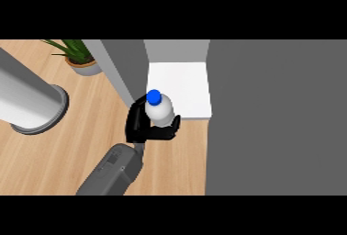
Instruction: Pick up the bottled water, place it into the cabinet and close the cabinet
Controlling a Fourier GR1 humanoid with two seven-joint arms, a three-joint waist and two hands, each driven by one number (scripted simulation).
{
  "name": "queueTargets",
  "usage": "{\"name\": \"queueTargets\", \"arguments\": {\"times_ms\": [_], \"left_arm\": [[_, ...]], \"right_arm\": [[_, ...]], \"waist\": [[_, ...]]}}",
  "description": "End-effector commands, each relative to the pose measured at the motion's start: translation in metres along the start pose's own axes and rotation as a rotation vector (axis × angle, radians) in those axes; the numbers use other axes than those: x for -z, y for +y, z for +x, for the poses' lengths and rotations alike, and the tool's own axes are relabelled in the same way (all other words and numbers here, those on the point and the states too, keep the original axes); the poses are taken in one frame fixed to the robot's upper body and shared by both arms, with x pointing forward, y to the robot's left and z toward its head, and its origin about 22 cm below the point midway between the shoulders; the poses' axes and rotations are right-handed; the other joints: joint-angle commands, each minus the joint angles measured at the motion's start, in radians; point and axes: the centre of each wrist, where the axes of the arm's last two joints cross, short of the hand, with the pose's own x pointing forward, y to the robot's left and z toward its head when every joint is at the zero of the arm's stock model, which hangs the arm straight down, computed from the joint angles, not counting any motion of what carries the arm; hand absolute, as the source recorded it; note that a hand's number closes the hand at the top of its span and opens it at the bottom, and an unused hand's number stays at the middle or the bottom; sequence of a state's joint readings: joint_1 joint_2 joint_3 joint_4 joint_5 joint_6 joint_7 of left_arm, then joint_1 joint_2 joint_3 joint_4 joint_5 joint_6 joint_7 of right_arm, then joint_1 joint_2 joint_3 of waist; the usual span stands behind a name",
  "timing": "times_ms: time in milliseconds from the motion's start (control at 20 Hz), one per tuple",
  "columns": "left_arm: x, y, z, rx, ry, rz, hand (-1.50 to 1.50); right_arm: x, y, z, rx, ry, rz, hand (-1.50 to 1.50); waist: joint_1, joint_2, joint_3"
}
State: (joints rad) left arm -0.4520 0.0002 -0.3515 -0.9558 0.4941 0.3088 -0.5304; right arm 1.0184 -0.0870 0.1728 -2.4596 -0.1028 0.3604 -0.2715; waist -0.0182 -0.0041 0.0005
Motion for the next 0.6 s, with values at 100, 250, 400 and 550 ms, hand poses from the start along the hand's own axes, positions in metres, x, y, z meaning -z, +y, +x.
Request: {"name": "queueTargets", "arguments": {"times_ms": [100, 250, 400, 550], "left_arm": [[0.040, -0.038, 0.029, 0.077, -0.010, 0.008, 1.50], [0.057, -0.052, 0.039, 0.163, 0.004, 0.024, 1.50], [0.072, -0.065, 0.048, 0.205, 0.038, 0.062, 1.50], [0.086, -0.057, 0.047, 0.185, 0.065, 0.092, 1.50]], "right_arm": [[0.002, -0.006, 0.007, 0.032, -0.042, -0.016, -1.50], [-0.001, -0.001, 0.022, 0.020, -0.038, -0.009, -1.50], [0.002, -0.003, 0.014, 0.029, -0.051, 0.001, -1.50], [0.012, -0.008, 0.011, 0.036, -0.058, -0.018, -1.50]], "waist": [[-0.008, 0.005, 0.000], [-0.018, 0.006, -0.001], [-0.023, 0.007, -0.001], [-0.013, 0.012, -0.001]]}}
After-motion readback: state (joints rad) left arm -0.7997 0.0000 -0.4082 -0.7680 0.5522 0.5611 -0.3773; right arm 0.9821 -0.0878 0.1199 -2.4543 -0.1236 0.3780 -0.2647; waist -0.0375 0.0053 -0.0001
